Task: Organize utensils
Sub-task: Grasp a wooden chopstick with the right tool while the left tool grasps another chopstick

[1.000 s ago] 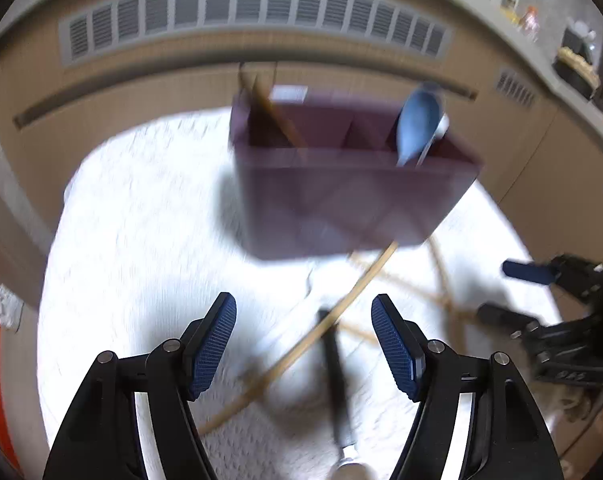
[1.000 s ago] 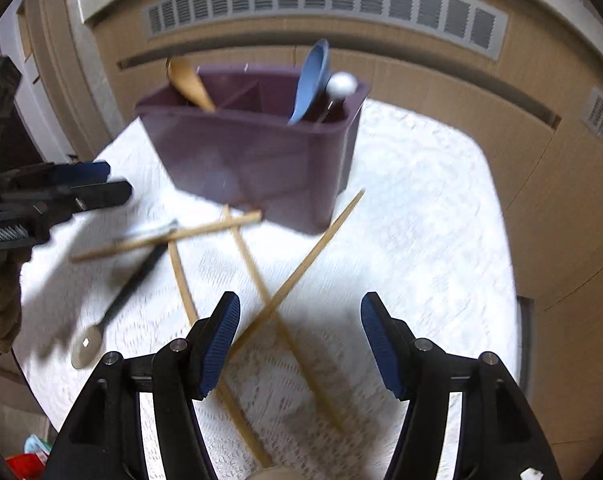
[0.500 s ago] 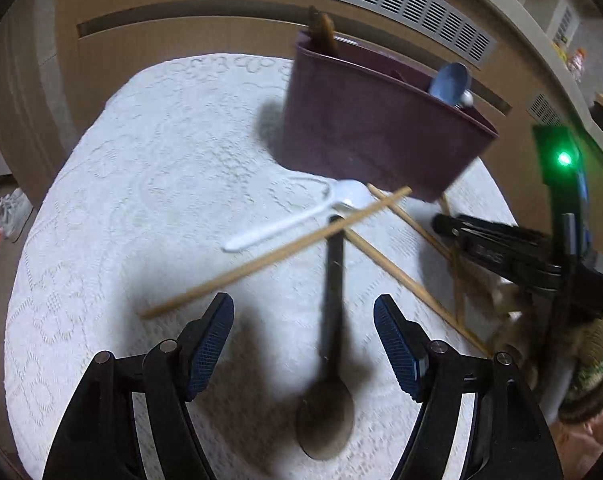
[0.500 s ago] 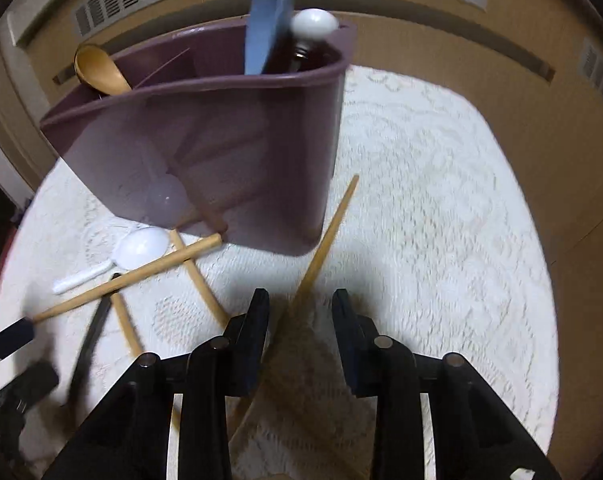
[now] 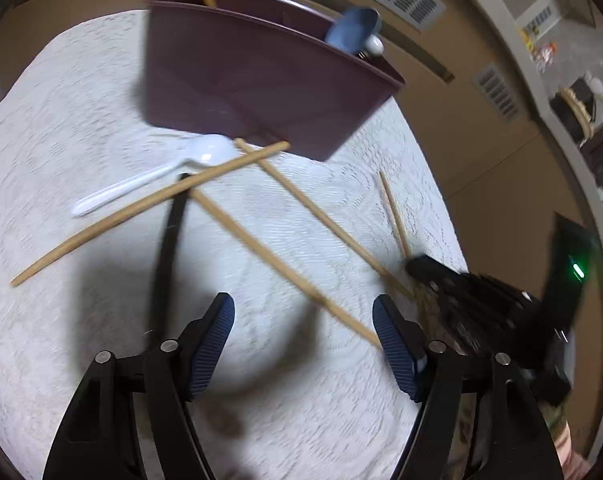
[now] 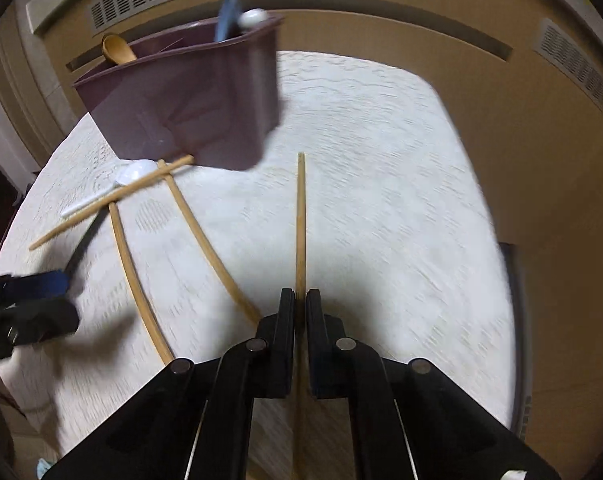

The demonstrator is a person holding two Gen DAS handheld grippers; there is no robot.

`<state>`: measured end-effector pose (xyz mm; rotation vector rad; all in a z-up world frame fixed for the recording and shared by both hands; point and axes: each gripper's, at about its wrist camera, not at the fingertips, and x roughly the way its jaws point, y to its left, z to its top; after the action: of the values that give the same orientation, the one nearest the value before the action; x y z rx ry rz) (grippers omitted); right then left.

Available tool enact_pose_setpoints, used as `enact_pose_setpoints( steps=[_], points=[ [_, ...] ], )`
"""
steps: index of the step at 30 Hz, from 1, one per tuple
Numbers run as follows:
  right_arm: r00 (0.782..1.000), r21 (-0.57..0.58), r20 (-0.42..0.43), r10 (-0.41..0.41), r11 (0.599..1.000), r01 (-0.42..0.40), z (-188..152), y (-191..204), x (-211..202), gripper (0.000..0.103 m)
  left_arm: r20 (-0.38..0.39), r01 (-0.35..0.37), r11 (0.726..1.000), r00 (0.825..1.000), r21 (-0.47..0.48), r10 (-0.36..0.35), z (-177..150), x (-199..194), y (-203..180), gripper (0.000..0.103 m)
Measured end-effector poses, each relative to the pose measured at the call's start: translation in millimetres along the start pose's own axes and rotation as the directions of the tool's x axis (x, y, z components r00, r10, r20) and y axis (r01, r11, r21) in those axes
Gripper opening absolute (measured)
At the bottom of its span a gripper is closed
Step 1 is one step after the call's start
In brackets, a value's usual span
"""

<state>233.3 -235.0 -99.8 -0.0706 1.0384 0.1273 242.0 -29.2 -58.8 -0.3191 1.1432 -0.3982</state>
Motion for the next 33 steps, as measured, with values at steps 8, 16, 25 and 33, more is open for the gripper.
enact_pose_setpoints(
  steps=[8,16,25,33],
  points=[
    [0.999,0.028,0.039,0.019,0.999,-0.020,-34,-18,-23,0.006,-0.031,-0.198,0.978,0.980,-0.065,0.196,24,37,-19,0.061],
    [0.998,0.023,0.064,0.027,0.999,-0.029,-45,-23,-33,0.008,0.066,-0.378,0.917,0.926,0.128,0.372,18,52,-39,0.032],
    [0.997,0.056,0.057,0.049,0.997,-0.052,-41,-37,-31,0.019,0.054,-0.315,0.912,0.948,0.262,0.312,-24,18,-20,0.016],
    [0.992,0.059,0.035,0.118,0.991,-0.120,1,-23,-4,0.019,0.021,-0.265,0.937,0.963,0.227,0.268,-40,-2,0,0.018]
  ],
)
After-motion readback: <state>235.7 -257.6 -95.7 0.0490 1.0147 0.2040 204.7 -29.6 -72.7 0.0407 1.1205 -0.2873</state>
